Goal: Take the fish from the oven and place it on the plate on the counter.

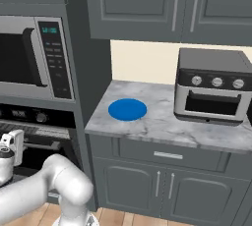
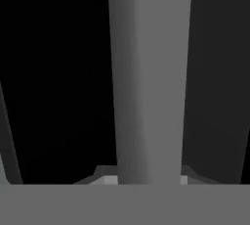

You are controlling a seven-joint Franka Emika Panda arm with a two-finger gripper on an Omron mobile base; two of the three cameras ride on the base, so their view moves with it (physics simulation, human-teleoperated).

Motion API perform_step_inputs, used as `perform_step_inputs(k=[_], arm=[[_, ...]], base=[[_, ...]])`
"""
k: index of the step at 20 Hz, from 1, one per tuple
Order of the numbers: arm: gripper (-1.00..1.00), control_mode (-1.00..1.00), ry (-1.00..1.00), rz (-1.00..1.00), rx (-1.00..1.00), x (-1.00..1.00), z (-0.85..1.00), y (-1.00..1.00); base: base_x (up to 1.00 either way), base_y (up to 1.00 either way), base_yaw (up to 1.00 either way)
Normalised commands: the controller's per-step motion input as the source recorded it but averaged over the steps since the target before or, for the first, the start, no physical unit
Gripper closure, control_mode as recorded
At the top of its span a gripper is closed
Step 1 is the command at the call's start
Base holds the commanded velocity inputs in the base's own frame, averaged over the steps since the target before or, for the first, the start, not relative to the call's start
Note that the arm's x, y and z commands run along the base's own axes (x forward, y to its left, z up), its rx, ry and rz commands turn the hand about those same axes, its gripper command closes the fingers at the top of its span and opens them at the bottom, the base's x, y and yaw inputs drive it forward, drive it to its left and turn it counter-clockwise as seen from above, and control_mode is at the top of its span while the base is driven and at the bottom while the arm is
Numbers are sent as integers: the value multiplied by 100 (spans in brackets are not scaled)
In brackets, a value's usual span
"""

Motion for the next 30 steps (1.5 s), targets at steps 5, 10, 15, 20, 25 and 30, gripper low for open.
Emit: perform_step_inputs(k=[5,10,15,20,25,30], arm=[[100,-100,24,-3,1,-100,-34,-17],[100,-100,34,-4,2,-100,-4,-3],[100,-100,17,-3,5,-100,25,0],[100,-100,0,-4,4,-100,60,0],[100,-100,-5,-3,0,-89,76,0],[100,-100,-24,-6,-2,-2,72,0]], base=[[0,0,0],[0,0,0],[0,0,0],[0,0,0],[0,0,0],[0,0,0]])
